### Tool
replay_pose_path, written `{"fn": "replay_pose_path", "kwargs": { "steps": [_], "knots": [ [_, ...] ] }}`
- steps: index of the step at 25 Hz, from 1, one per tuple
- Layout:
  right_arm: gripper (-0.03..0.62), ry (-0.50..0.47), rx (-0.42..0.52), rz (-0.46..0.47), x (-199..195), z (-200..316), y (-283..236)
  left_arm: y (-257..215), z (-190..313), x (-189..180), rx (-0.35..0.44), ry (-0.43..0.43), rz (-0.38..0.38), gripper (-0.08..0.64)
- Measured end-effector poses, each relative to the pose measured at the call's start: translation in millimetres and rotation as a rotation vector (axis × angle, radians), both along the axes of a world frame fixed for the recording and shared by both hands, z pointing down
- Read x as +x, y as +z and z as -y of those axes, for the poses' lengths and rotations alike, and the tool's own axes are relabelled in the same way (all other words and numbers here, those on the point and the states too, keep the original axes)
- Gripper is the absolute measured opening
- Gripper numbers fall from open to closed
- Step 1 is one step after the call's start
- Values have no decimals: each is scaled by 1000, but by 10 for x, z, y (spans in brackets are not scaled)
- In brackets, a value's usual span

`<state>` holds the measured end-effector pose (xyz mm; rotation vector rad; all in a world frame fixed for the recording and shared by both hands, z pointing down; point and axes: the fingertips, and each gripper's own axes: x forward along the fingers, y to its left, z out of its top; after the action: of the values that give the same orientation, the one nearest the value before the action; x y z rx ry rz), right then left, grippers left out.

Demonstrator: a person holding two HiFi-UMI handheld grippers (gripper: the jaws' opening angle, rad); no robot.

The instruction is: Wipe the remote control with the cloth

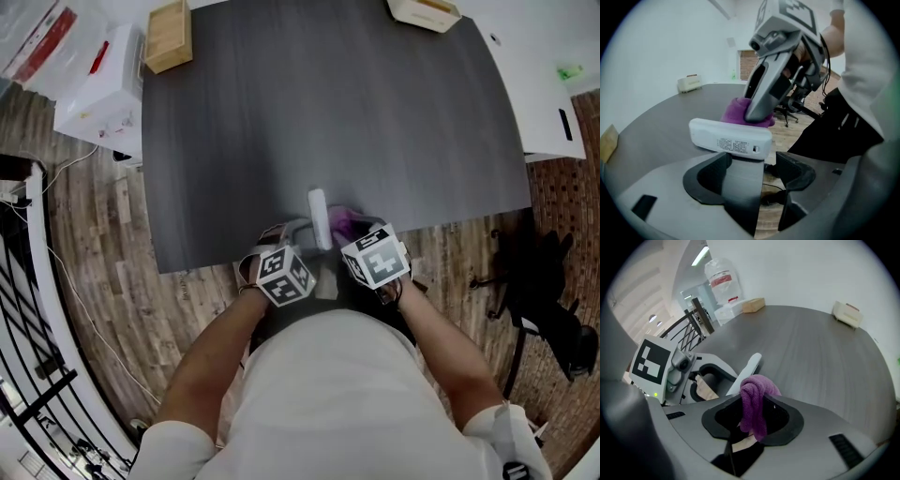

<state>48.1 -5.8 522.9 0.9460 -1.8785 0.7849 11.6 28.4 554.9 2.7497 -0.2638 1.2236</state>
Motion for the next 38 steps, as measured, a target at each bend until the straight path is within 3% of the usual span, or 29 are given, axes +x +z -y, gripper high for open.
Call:
{"fn": "replay_pose_path", "kwargs": {
  "steps": [4,14,23,27,32,38],
  "knots": [
    [123,-74,67,-14,-201,99,-165,-21,-27,-43,-47,3,-11,310],
    [123,-152,76,-19,-455,86,-203,-11,40,-463,-82,-46,36,310],
    [123,-330,89,-69,-874,49,-71,-2,10,-820,-102,-90,66,310],
    [123,-327,85,-54,-897,84,-70,-19,27,-949,-115,-146,49,310],
    [123,-226,91,-56,-651,139,-123,-109,58,-1039,-135,-230,-23,310],
    [123,-265,39,-89,-705,14,33,-58,30,-916,-169,-209,-46,310]
  ]
}}
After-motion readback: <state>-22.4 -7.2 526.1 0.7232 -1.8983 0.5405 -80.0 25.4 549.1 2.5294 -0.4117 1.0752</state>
